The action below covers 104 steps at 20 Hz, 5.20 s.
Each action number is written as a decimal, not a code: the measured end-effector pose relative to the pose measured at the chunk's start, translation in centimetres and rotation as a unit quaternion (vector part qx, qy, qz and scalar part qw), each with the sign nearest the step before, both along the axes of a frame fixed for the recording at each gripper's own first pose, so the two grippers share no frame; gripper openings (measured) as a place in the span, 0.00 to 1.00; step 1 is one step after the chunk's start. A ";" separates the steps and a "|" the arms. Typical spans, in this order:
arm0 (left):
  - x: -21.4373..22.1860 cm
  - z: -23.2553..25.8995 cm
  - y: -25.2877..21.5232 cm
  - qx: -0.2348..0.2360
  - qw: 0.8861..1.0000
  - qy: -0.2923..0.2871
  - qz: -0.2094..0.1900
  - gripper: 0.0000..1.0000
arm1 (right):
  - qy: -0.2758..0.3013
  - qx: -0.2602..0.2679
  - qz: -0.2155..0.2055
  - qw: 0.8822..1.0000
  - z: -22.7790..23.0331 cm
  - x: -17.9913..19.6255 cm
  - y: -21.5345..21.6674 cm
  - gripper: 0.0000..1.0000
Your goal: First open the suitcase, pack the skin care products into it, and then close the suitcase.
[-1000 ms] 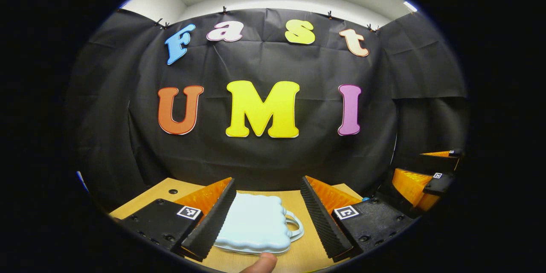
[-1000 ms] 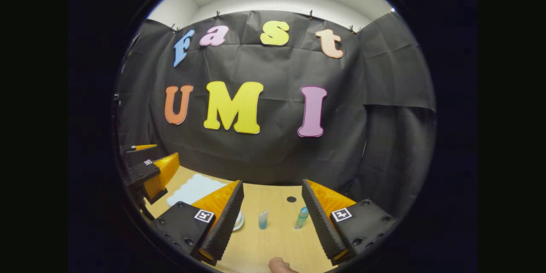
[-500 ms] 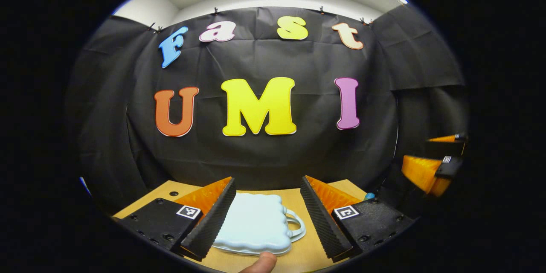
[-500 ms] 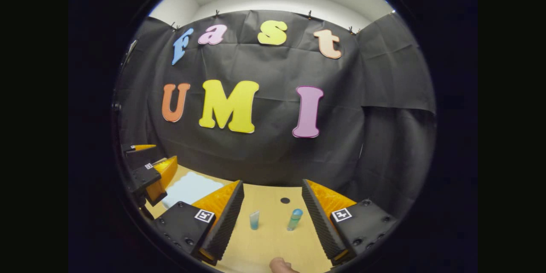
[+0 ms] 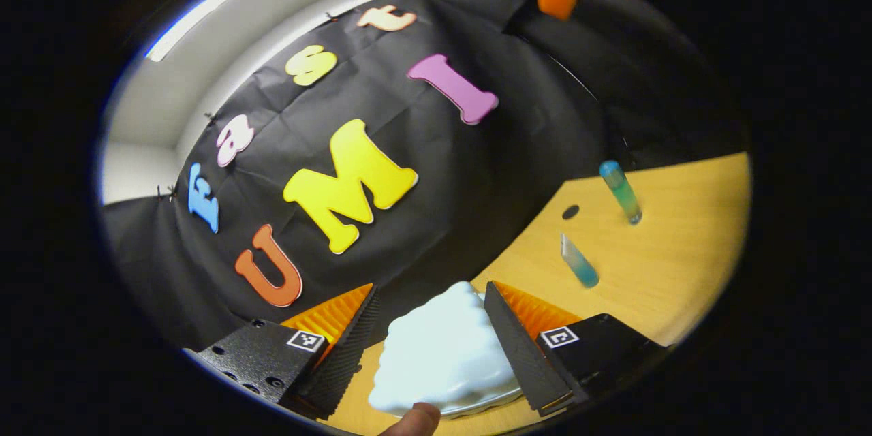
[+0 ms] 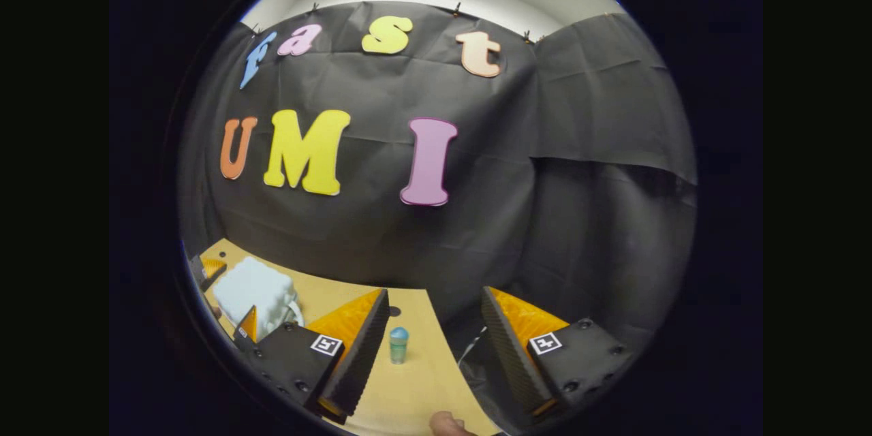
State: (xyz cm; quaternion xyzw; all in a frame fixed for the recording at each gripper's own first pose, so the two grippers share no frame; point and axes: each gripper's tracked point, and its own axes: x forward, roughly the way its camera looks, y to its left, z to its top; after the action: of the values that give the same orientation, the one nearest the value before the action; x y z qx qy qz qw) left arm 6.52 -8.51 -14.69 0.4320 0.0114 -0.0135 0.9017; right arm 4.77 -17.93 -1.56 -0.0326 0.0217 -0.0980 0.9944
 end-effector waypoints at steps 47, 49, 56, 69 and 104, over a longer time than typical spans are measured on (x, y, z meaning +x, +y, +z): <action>6.1 6.6 12.3 -0.041 0.995 0.077 0.051 0.02 | 0.020 0.031 0.015 0.999 -1.9 1.5 8.8 0.81; 5.6 7.8 15.9 -0.070 0.994 0.062 0.059 0.03 | 0.020 0.032 0.017 0.999 -1.3 1.5 11.1 0.81; 5.7 8.3 28.2 -0.062 0.993 0.037 0.091 0.03 | 0.025 0.025 0.017 0.999 -0.6 1.4 17.2 0.81; 6.5 -1.2 42.9 -0.139 0.976 0.086 0.141 0.03 | 0.058 0.024 -0.008 0.998 -1.3 -0.1 22.4 0.81; 3.4 -4.4 24.7 -0.347 0.920 0.142 0.118 0.99 | 0.097 0.046 0.070 0.992 -7.2 -0.5 16.2 0.81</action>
State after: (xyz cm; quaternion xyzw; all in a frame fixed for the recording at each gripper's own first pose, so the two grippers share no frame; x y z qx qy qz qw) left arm 9.89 16.23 -19.06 0.0815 0.1849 0.0283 0.9790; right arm 4.26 -1.77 -8.81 0.0022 0.1203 -0.0238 0.9925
